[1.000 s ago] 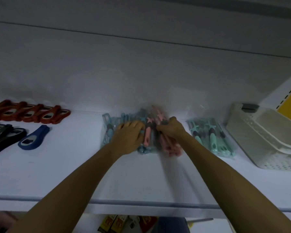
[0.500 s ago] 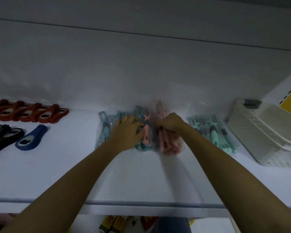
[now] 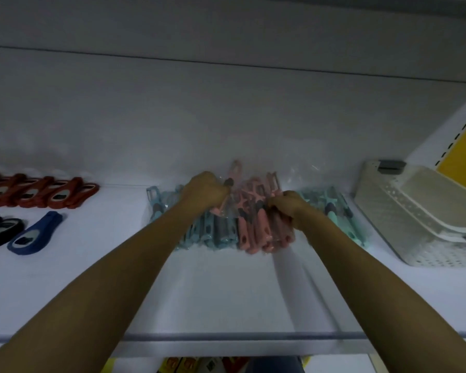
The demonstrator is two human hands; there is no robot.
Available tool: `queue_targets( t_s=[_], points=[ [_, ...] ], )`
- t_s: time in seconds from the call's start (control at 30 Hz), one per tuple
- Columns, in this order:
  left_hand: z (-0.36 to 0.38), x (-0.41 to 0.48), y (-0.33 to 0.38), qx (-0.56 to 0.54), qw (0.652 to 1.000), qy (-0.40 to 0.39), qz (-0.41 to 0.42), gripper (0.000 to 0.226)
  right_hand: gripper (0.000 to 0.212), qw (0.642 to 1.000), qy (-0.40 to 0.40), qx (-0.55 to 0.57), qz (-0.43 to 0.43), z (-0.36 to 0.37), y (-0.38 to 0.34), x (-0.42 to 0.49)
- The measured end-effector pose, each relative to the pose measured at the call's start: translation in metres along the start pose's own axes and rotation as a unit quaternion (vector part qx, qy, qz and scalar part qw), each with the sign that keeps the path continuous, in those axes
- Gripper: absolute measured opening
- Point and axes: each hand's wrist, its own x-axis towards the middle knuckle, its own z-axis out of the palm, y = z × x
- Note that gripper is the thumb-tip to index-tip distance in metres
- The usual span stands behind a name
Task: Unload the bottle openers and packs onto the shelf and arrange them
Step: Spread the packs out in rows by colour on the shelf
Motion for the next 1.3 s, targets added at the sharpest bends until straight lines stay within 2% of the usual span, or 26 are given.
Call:
queue_targets(
  t_s=[0.1, 0.17, 0.23, 0.3, 0.4, 0.47, 0.6, 0.7, 0.77, 0.83, 0.9, 0.97, 1.03, 1.07, 1.13, 1.17, 1.2, 1.3],
  points=[
    [0.019, -0.003, 0.031, -0.032, 0.999, -0.008, 0.014, 0.047, 0.032, 0.997, -0.001, 0.079, -0.007, -0.006, 0.001, -0.004],
    [0.043, -0.013, 0.047, -0.087, 0.995, -0.038, 0.027, 0.038, 0.039, 0.992, 0.003, 0.125, -0.02, -0.011, 0.001, -0.007],
    [0.066, -0.026, 0.05, -0.167, 0.983, -0.056, 0.048, 0.032, 0.038, 0.997, 0.019, 0.057, -0.048, -0.012, 0.004, -0.007],
    [0.08, -0.039, 0.041, -0.214, 0.975, -0.021, 0.049, 0.031, 0.037, 0.996, 0.029, -0.022, -0.082, -0.004, 0.008, -0.006],
    [0.081, -0.042, 0.021, -0.243, 0.969, 0.033, 0.006, 0.026, 0.05, 0.992, 0.042, -0.053, -0.107, 0.016, 0.011, -0.008],
    [0.074, -0.039, 0.013, -0.206, 0.978, 0.02, -0.007, 0.029, 0.049, 0.988, 0.053, -0.088, -0.117, 0.024, 0.01, -0.009],
    [0.068, -0.038, -0.009, -0.106, 0.994, 0.01, -0.015, 0.049, 0.048, 0.986, 0.067, -0.1, -0.115, 0.024, 0.006, -0.008],
    [0.065, -0.033, -0.014, -0.103, 0.993, -0.025, -0.052, 0.053, 0.055, 0.979, 0.081, -0.155, -0.106, 0.024, 0.001, -0.01],
    [0.064, -0.03, -0.013, -0.1, 0.994, -0.011, -0.052, 0.053, 0.057, 0.969, 0.097, -0.197, -0.112, 0.024, -0.002, -0.015],
    [0.061, -0.033, -0.014, -0.077, 0.996, 0.034, -0.008, 0.05, 0.057, 0.943, 0.136, -0.263, -0.151, 0.026, -0.003, -0.022],
    [0.064, -0.039, -0.018, -0.001, 0.995, 0.075, 0.062, 0.045, 0.052, 0.893, 0.181, -0.343, -0.227, 0.03, -0.005, -0.029],
    [0.073, -0.046, -0.022, 0.078, 0.989, 0.052, 0.11, 0.039, 0.045, 0.87, 0.167, -0.378, -0.268, 0.038, -0.008, -0.032],
    [0.083, -0.049, -0.02, 0.072, 0.989, 0.014, 0.125, 0.036, 0.033, 0.883, 0.122, -0.364, -0.27, 0.044, -0.01, -0.034],
    [0.087, -0.048, -0.016, 0.033, 0.992, -0.004, 0.124, 0.039, 0.024, 0.894, 0.104, -0.339, -0.275, 0.044, -0.01, -0.035],
    [0.089, -0.044, -0.012, -0.109, 0.99, -0.016, 0.085, 0.036, 0.009, 0.917, 0.085, -0.274, -0.276, 0.043, -0.011, -0.038],
    [0.09, -0.041, -0.012, -0.198, 0.979, -0.016, 0.052, 0.025, 0.013, 0.927, 0.083, -0.243, -0.273, 0.041, -0.012, -0.04],
    [0.09, -0.037, -0.014, -0.236, 0.972, -0.011, 0.019, 0.015, 0.018, 0.934, 0.075, -0.22, -0.272, 0.04, -0.012, -0.04],
    [0.087, -0.028, -0.026, -0.172, 0.983, -0.055, 0.031, 0.012, 0.02, 0.944, 0.054, -0.198, -0.259, 0.039, -0.013, -0.042]
  ],
)
